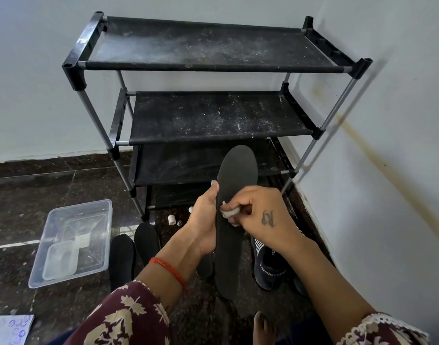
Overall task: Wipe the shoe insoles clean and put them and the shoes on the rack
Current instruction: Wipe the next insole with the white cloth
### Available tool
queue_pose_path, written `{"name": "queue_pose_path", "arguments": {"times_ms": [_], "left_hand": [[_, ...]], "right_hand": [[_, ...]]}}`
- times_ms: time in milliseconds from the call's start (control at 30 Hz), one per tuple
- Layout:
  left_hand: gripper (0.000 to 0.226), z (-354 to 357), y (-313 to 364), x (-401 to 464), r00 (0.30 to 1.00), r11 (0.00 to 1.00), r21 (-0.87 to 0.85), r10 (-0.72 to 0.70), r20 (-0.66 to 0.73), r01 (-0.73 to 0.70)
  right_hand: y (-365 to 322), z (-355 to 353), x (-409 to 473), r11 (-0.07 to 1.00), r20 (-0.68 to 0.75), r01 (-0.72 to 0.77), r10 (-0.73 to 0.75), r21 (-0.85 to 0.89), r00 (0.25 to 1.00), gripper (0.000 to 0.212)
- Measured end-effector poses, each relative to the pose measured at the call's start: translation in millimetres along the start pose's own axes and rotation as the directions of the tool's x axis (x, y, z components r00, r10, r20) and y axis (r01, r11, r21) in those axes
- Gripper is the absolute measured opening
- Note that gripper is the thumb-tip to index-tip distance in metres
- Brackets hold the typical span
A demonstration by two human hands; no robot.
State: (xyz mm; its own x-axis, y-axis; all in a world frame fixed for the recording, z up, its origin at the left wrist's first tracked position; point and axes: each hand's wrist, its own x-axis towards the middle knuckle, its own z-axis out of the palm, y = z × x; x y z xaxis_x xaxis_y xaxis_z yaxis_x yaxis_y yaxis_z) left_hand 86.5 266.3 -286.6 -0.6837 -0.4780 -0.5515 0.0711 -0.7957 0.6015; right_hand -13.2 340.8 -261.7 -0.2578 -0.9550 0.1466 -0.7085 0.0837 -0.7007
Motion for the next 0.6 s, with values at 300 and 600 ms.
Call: {"name": "queue_pose_path", "arguments": {"times_ms": [300, 600], "left_hand": [[0.063, 4.2, -0.3, -2.5, 0.997, 0.998, -0.051, -0.037, 0.066, 0.041], [0.063, 0.7, -0.3, 0.6, 0.998, 0.999, -0.042, -0.024, 0.059, 0.026]], "right_hand": [[19.7, -17.8, 2.4, 0.946, -0.285, -0.120, 0.030, -0.301, 0.958, 0.021], [-1.3, 4.4, -1.4, 0.994, -0.100, 0.069, -0.077, -0.079, 0.992, 0.024]]}}
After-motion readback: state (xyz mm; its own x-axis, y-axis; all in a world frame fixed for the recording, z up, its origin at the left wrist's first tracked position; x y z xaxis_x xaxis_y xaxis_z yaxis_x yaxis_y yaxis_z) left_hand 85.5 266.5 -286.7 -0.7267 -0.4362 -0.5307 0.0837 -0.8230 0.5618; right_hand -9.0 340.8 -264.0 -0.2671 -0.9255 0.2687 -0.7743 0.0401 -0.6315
